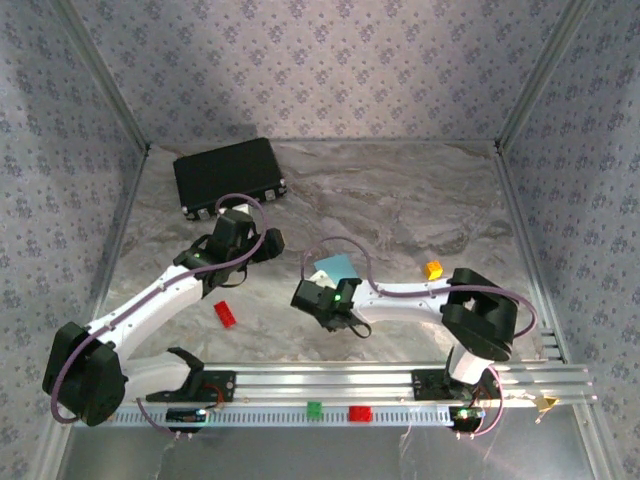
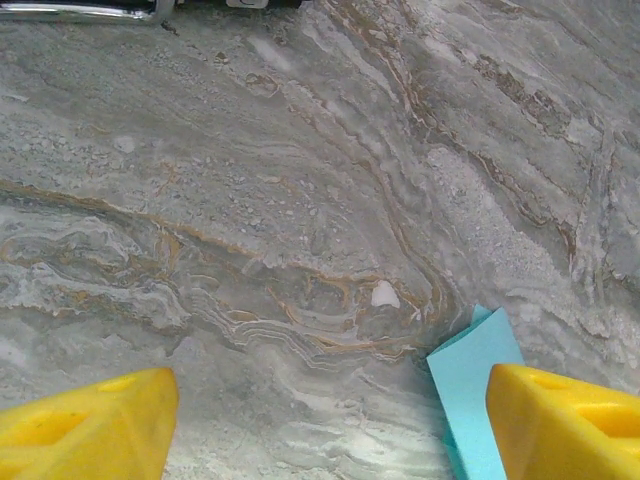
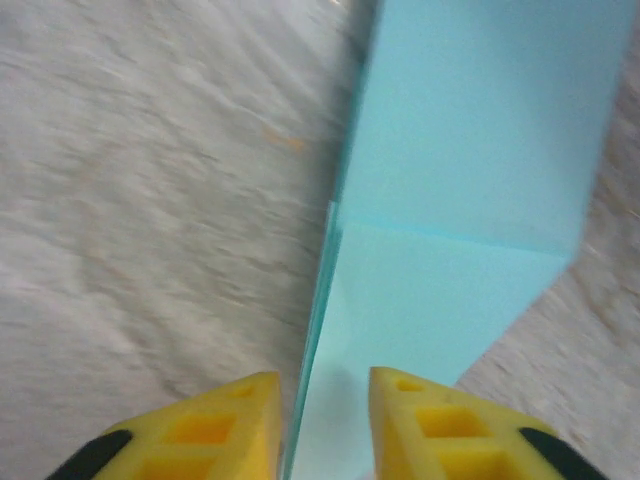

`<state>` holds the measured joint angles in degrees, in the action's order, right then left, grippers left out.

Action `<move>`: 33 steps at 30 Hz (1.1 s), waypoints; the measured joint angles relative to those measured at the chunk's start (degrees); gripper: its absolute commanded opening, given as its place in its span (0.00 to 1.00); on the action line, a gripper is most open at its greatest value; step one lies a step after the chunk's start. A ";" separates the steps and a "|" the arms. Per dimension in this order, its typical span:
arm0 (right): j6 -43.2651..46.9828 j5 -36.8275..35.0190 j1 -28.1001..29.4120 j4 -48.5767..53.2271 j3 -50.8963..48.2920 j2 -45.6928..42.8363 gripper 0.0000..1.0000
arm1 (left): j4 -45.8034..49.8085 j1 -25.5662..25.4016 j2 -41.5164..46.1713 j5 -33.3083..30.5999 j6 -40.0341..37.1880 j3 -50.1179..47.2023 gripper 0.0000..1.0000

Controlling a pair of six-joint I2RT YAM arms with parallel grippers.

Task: Fold a paper plane with a square sheet of paper (pick it up from the middle)
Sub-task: Turn over the paper at the center of the table, then fold the wing for the fifth time at the center of the table.

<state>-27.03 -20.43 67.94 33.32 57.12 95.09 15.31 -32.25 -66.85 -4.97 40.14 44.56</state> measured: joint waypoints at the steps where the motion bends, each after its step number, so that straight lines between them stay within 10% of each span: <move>1: 0.02 1.07 -0.28 -1.20 -0.61 -0.83 0.37 | -0.07 0.00 0.00 0.24 -0.04 -0.07 0.73; 19: -10.34 30.29 -20.24 -34.86 -23.61 -13.07 0.09 | -3.48 0.00 -6.80 10.64 -0.04 -0.63 0.63; 33: -22.18 31.56 -21.09 -41.79 -25.88 -9.03 0.03 | -5.01 0.00 -8.20 14.84 0.00 -0.63 0.60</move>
<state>-49.21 11.14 46.85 -8.47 31.24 86.06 10.31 -32.25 -75.05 9.87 40.14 43.92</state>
